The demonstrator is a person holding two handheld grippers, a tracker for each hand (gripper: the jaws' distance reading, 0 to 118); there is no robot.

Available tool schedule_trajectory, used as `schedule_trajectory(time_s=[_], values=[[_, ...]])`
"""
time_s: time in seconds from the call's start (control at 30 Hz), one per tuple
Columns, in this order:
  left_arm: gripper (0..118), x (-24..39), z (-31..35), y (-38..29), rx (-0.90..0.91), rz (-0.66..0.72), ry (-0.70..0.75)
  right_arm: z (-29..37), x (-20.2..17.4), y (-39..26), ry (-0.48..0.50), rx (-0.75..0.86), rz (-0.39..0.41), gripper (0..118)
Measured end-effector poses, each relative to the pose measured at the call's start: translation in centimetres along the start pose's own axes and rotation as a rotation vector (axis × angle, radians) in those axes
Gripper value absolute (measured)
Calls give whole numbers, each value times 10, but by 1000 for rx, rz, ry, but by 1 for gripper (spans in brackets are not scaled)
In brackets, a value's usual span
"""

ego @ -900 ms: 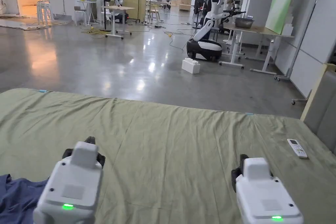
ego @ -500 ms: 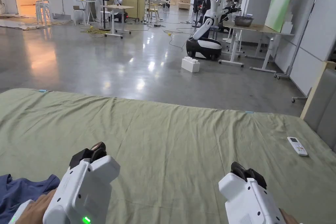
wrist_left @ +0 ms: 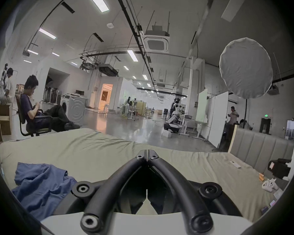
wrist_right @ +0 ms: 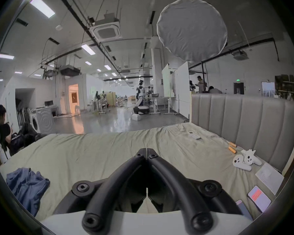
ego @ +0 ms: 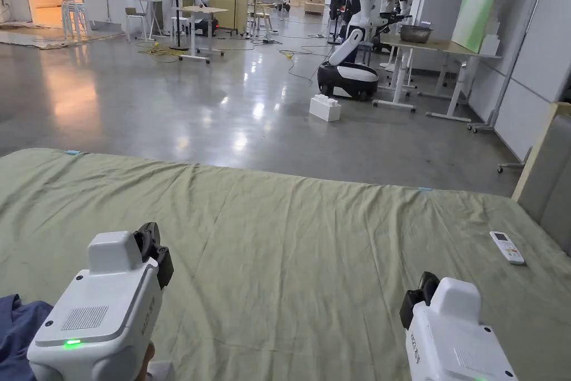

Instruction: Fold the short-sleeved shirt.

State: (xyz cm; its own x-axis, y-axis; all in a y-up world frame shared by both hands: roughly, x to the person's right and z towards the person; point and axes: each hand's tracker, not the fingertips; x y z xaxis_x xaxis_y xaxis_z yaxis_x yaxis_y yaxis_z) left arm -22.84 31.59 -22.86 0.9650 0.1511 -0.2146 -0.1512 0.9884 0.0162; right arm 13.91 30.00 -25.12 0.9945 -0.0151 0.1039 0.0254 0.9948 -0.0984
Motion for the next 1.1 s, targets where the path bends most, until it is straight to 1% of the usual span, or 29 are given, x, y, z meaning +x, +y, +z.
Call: schedule_trajectory(time_s=[0.07, 0.17, 0.23, 0.3, 0.37, 0.47, 0.5, 0.53, 0.6, 0.63, 0.67, 0.7, 0.73, 0.77, 0.8, 0.83, 0.87, 0.97, 1.0, 1.07, 1.1], values=[[0, 1, 3, 1, -12, -22, -3, 0, -1, 2, 14, 6, 20, 0], [0, -4, 8, 3, -45, -62, 6, 3, -7, 6, 34, 19, 84, 0], [0, -12, 14, 2, -76, -93, 4, 4, -13, 7, 50, 13, 101, 0], [0, -27, 17, 3, -132, -115, 24, 5, -21, 7, 69, 24, 139, 0], [0, -43, 21, 1, -187, -133, 45, 4, -26, 4, 91, 7, 128, 0], [0, -78, 23, -3, -292, -145, 71, 2, -40, -2, 118, 0, 145, 0], [0, -63, 22, -4, -344, -141, 97, 0, -44, -5, 133, -10, 146, 0], [0, -64, 22, -6, -383, -140, 107, -2, -49, -7, 147, -21, 151, 0], [0, -90, 21, -8, -472, -113, 135, -4, -58, -14, 164, -32, 164, 0], [0, -94, 18, -10, -532, -108, 141, -6, -61, -17, 174, -43, 166, 0], [3, -125, 17, -11, -563, -109, 144, -9, -65, -21, 187, -61, 166, 0], [14, -177, 13, -15, -596, -139, 164, -11, -69, -26, 196, -71, 169, 0], [31, -192, 9, -20, -626, -172, 184, -12, -74, -29, 204, -83, 174, 0], [54, -203, 5, -26, -649, -182, 194, -13, -77, -32, 210, -94, 178, 0], [67, -225, 6, -41, -689, -183, 211, -15, -80, -35, 218, -109, 183, 0], [75, -238, 3, -48, -720, -190, 225, -16, -83, -39, 222, -121, 180, 0], [82, -251, 0, -55, -748, -166, 247, -16, -86, -41, 226, -126, 190, 0], [97, -274, -4, -69, -828, -103, 286, -19, -93, -49, 237, -149, 208, 0], [99, -286, -7, -77, -857, -84, 299, -20, -95, -52, 238, -155, 213, 0], [99, -288, -10, -90, -879, -45, 296, -19, -98, -55, 242, -166, 220, 0], [99, -292, -16, -104, -897, -9, 259, -20, -100, -57, 242, -172, 224, 0]])
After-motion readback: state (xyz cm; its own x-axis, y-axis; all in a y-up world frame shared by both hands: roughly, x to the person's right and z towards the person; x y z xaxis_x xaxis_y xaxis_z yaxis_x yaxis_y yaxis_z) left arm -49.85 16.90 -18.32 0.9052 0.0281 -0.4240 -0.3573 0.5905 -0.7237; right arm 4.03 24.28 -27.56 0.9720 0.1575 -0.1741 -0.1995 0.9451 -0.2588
